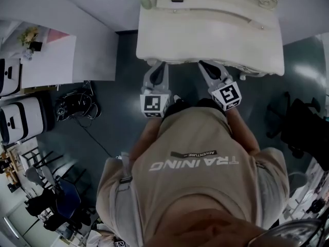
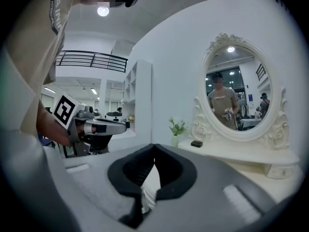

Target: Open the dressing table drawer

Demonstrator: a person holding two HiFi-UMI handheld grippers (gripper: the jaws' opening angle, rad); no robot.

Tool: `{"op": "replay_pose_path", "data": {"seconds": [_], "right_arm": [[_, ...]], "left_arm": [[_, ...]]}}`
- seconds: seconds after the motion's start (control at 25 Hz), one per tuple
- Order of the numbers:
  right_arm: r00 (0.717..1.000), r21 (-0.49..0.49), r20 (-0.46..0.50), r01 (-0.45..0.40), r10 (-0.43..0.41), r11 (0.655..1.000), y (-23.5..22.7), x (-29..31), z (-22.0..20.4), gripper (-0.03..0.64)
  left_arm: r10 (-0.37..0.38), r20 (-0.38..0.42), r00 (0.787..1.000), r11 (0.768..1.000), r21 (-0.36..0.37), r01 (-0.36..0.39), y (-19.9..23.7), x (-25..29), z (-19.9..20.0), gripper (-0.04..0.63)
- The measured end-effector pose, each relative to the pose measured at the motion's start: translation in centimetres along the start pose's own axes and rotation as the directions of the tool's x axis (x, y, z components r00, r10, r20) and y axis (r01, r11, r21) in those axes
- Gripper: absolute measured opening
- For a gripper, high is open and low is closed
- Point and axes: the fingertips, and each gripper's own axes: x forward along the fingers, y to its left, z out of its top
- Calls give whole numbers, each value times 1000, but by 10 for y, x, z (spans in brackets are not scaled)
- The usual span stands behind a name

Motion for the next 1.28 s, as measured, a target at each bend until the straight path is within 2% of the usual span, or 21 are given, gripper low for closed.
{"op": "replay_pose_path", "data": {"seconds": [0.16,0.36,0.64,0.8,1.0,1.28], "right_arm": [[998,24,2,63,-63,998,-10,11,-5,3],[996,21,-25,89,-88,996,-25,24,-7,3],[998,-16,-59,36,-37,999,-55,51,-23,3],[999,27,-37,31,-30,999,-101,79,-23,3],[1000,31,-6,19,-19,999,-164,127,-14,3],[1000,71,-15,20,-19,997,-230,147,-27,3]], "left_arm": [[-57,-12,998,998,4,57,11,21,-7,8],[-80,-39,996,997,-12,80,21,44,-15,8],[-66,-84,994,998,-15,65,23,92,-20,8],[-57,-129,990,998,8,58,29,133,-20,8],[-27,-157,987,999,13,29,58,196,-24,8],[1,-203,979,999,48,9,74,277,-43,8]]}}
